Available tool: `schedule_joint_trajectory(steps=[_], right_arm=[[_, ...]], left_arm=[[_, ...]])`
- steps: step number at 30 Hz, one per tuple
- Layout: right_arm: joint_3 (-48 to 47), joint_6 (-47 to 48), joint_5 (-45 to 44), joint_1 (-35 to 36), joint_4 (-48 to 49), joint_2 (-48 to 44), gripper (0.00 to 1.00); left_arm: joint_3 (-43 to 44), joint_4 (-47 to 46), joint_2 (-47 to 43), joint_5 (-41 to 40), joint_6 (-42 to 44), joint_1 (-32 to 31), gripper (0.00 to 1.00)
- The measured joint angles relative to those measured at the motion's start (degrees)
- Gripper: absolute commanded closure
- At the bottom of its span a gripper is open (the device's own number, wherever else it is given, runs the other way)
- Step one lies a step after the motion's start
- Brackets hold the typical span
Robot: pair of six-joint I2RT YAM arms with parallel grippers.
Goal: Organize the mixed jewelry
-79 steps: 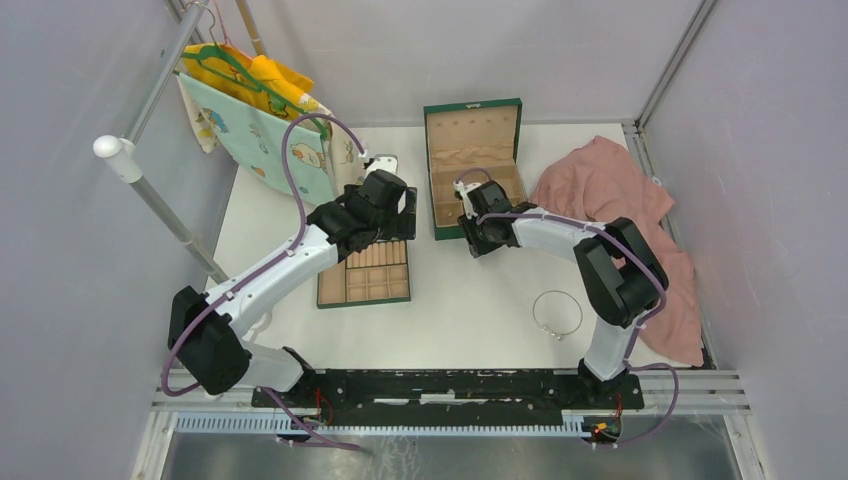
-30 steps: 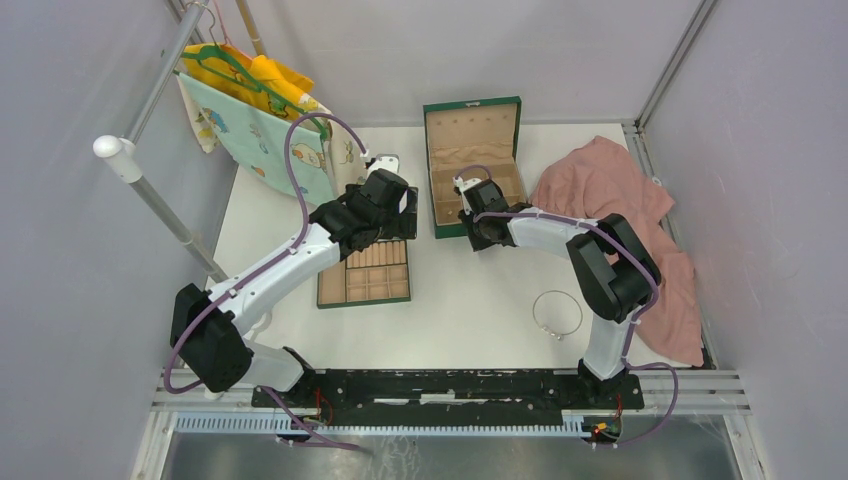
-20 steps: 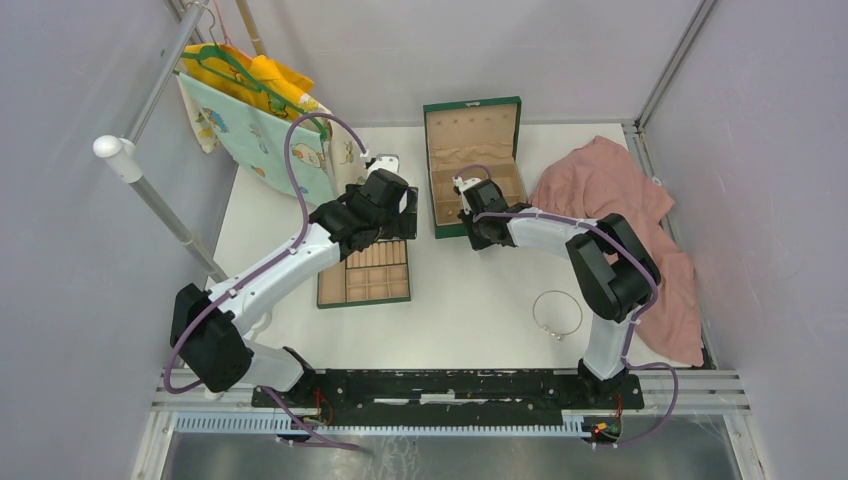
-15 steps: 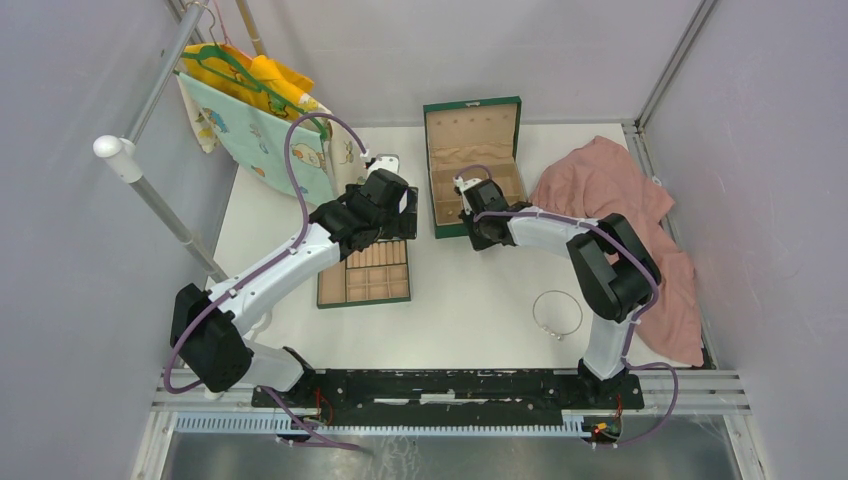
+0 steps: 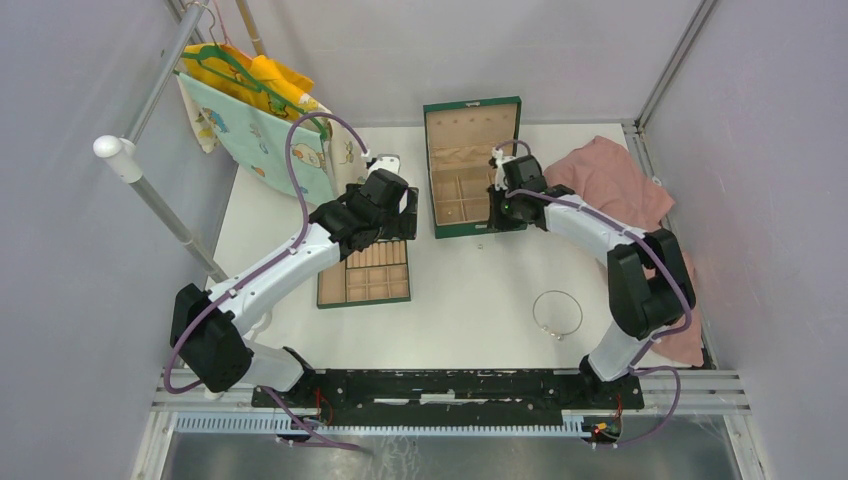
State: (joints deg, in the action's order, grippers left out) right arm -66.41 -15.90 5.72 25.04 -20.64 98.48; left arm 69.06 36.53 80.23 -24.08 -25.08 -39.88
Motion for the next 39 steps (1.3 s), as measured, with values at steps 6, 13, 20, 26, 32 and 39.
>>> schedule_joint_trajectory(steps=[6,13,20,26,32,39], right_arm=[[0.0,-0.3,2.7,-2.3,-0.5,-2.0,0.67],[0.3,0.3,-1.8,2.1,-3.1,-1.5,0.56],[0.3,3.4,-7.5,6.9,-3.1,3.9,0.53],[-1.3,6.4,-10.3,7.1,-3.8,8.1,0.54],[-2.8,7.1,-10.8,7.0,-3.8,9.1,0.55],[-2.9,5.1,-12.2,7.0,-3.8,9.6,0.62]], left_arm=[[0.0,0.0,0.0,0.0,0.7,0.0,0.00],[0.0,0.0,0.0,0.0,0.7,0.0,0.00],[0.0,0.0,0.0,0.0,0.7,0.0,0.00],[0.0,0.0,0.0,0.0,0.7,0.0,0.00],[0.0,0.0,0.0,0.0,0.7,0.0,0.00],[1.1,0.0,0.3,0.0,0.7,0.0,0.00]])
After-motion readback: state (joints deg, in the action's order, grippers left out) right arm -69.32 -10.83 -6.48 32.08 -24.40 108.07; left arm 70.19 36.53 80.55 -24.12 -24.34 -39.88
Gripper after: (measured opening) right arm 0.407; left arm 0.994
